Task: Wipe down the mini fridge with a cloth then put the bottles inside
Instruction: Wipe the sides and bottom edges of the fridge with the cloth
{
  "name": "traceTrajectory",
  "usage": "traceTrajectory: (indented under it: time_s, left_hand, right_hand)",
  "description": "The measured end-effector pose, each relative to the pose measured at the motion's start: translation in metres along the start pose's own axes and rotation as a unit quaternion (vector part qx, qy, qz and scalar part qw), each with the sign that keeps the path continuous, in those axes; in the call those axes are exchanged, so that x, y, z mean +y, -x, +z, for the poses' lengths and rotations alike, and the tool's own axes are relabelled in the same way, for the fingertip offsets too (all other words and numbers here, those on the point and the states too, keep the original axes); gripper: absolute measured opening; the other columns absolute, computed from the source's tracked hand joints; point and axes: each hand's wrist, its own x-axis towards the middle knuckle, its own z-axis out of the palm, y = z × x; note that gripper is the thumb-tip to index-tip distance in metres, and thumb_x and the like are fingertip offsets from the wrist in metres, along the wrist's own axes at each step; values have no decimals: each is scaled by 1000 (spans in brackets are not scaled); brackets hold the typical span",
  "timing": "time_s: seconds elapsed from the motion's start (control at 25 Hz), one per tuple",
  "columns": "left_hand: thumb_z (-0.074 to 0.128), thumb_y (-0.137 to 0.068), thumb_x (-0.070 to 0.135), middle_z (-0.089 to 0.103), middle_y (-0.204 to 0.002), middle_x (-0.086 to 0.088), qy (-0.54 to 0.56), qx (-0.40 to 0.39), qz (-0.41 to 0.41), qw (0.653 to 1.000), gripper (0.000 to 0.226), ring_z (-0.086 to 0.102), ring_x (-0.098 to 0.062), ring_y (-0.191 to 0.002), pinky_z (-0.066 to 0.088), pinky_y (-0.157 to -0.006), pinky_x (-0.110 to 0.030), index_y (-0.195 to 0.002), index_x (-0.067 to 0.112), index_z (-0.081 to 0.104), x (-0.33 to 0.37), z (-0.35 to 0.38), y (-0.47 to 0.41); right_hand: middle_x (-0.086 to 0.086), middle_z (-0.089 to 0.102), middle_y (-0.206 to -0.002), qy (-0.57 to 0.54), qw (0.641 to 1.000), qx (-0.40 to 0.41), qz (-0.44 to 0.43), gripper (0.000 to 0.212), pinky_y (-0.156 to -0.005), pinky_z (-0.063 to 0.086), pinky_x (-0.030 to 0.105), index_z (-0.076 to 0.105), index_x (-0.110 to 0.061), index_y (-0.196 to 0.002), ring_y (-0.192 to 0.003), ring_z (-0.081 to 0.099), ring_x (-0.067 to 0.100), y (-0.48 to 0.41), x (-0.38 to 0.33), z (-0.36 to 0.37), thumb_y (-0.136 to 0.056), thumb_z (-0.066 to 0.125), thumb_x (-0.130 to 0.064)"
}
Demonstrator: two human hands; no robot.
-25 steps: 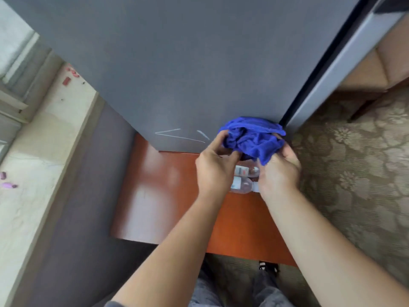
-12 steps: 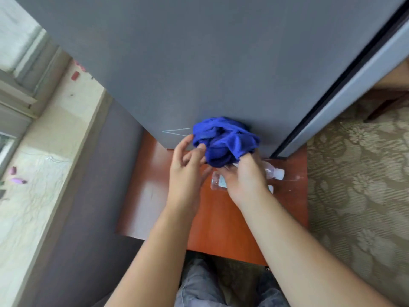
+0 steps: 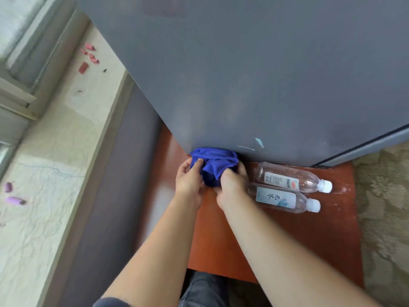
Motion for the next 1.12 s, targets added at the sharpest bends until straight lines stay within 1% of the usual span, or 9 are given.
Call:
traceTrajectory:
  time_s: [0.08,0.2,0.28,0.44,0.56,0.68,0.84,1.0,1.12]
  left_hand:
    - [67,-94,9,70,-97,-13,-17,-2,-9,1000,25,61,-10,-47,48,-43,-20,-117,11,57,4,-3,-10]
    - [70,-93,10,68,-100,-16,9,-62,-2,998,24,66,-17,-66,55,-58,-29,-113,14,56,19,-10,7]
    - [70,-93,12,69,-104,-16,44,-115,26,992,27,69,-21,-77,58,-69,-33,-115,15,55,35,-7,39]
    - [71,-93,12,74,-90,-8,59,-201,87,974,26,68,-17,-70,59,-73,-30,-113,17,56,65,27,130]
    - [72,-93,8,73,-91,-9,66,-239,103,963,24,68,-23,-75,59,-80,-35,-110,15,56,63,51,160]
    - [71,-93,7,73,-84,-6,68,-220,112,967,24,66,-16,-64,60,-69,-30,-109,15,54,49,60,155]
    - [72,-92,6,72,-80,-7,8,-168,87,982,22,66,-12,-58,60,-69,-28,-106,14,56,13,63,129]
    - [74,-90,6,69,-76,-5,-88,-125,64,986,20,64,-10,-53,62,-72,-30,-99,14,57,-19,62,83]
    - [75,-89,7,69,-90,-9,-137,-99,42,985,21,69,-13,-59,61,-70,-31,-99,13,58,-34,64,56]
  right_hand:
    - [6,76,-119,-9,1000,16,8,41,-95,59,57,72,-31,-112,-109,73,32,-8,4,0,-86,65,1]
    - [9,73,-127,-33,999,-24,12,43,-85,63,47,69,-25,-125,-115,71,33,7,-5,-2,-93,60,2]
    - [14,71,-129,-49,995,-80,-40,41,-87,63,47,66,-18,-129,-120,69,36,39,-26,-8,-94,61,4]
    - [25,65,-136,-76,968,-141,-192,37,-100,56,54,60,-4,-133,-126,64,40,111,-88,-28,-97,62,5]
    - [23,63,-140,-112,953,-151,-238,31,-97,59,51,64,-12,-124,-126,64,40,129,-120,-45,-96,64,3]
    - [13,72,-124,-83,958,-143,-235,30,-95,59,53,67,-19,-114,-117,70,36,120,-125,-56,-96,61,6]
    - [-1,77,-92,-18,972,-80,-219,28,-87,57,51,72,-21,-105,-85,72,24,76,-115,-77,-93,67,4]
    - [5,80,-101,81,978,-20,-194,26,-89,61,59,76,-23,-98,-103,76,36,20,-103,-97,-82,73,-3]
    - [8,78,-113,96,987,11,-128,37,-93,61,55,75,-18,-116,-105,75,34,-10,-97,-106,-81,73,-5]
